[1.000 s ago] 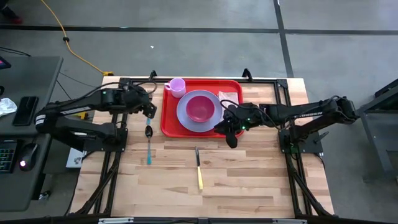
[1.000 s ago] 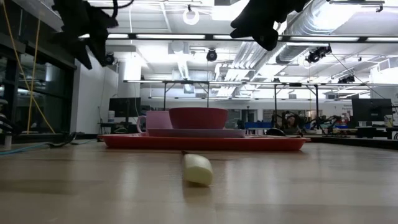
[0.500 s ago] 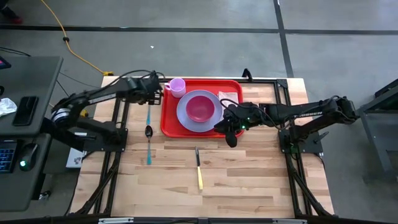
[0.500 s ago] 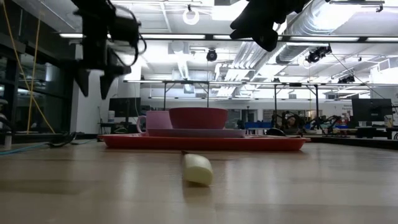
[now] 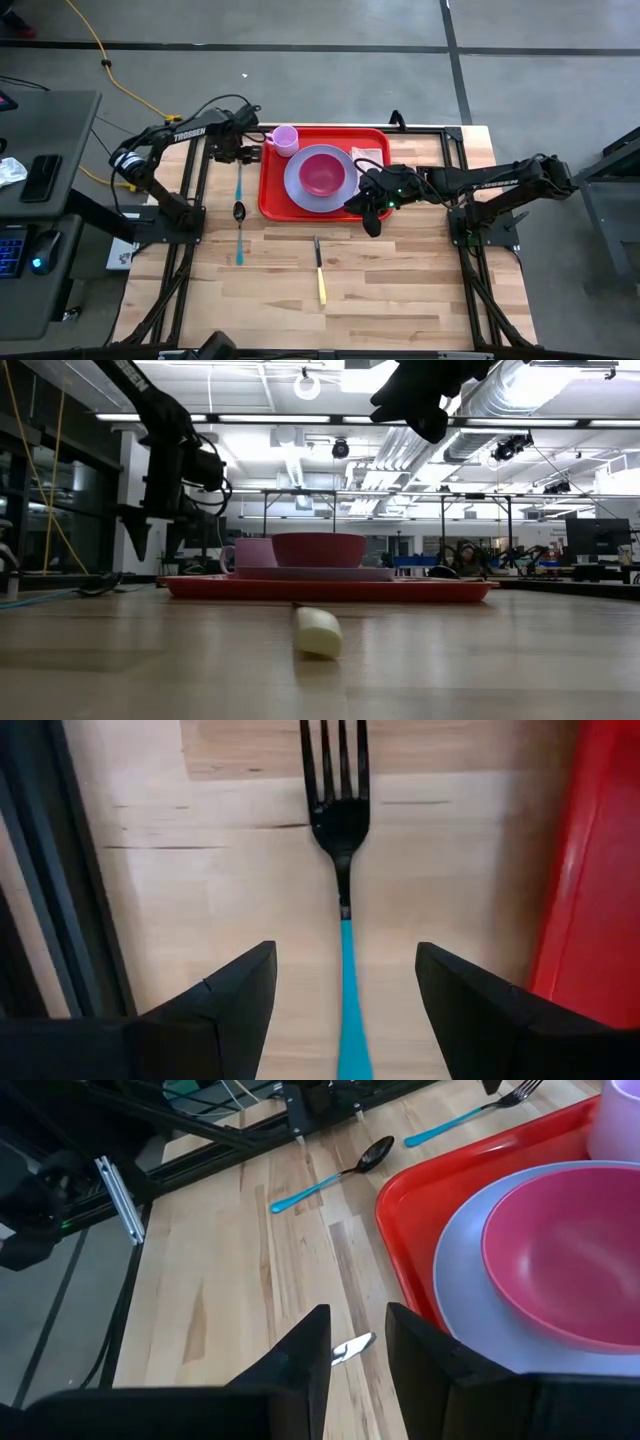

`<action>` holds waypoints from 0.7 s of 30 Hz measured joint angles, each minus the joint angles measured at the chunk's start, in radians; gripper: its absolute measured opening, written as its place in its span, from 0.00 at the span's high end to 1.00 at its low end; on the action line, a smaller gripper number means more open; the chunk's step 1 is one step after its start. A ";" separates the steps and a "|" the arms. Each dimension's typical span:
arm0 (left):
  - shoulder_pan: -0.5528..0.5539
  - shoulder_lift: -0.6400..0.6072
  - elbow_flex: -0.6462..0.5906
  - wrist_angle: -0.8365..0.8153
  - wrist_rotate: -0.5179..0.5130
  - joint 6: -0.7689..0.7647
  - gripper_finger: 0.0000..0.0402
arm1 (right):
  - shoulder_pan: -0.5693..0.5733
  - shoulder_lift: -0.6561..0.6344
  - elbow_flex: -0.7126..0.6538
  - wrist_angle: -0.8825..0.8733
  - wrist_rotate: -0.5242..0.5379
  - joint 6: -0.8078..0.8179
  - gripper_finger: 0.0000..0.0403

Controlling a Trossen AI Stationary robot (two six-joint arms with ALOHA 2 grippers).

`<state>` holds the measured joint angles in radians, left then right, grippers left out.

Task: Set up tray
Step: Put the blue fork on the white napkin

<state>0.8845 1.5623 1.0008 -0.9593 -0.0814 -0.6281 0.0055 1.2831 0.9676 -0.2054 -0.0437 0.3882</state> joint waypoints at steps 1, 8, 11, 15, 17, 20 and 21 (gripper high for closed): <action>-0.001 0.001 0.000 0.004 -0.001 0.006 0.33 | 0.000 0.000 0.000 0.000 0.000 0.000 0.81; -0.008 0.002 -0.094 0.142 0.021 0.022 0.33 | 0.000 0.000 0.000 -0.001 0.034 0.000 0.81; -0.008 0.002 -0.147 0.178 0.025 0.011 0.33 | -0.001 0.000 0.000 -0.001 0.040 0.000 0.81; -0.008 0.002 -0.190 0.243 0.025 -0.004 0.33 | -0.013 0.000 0.000 -0.001 0.052 0.000 0.81; -0.008 0.001 -0.203 0.270 0.027 -0.003 0.33 | -0.021 0.000 0.000 -0.001 0.055 0.000 0.81; -0.008 -0.001 -0.211 0.286 0.020 -0.005 0.33 | -0.034 0.000 0.000 0.000 0.054 0.003 0.81; -0.010 -0.001 -0.211 0.287 0.017 -0.005 0.33 | -0.038 0.000 0.000 0.000 0.052 0.009 0.81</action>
<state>0.8748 1.5612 0.7898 -0.6722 -0.0642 -0.6335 -0.0323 1.2834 0.9676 -0.2058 0.0087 0.3971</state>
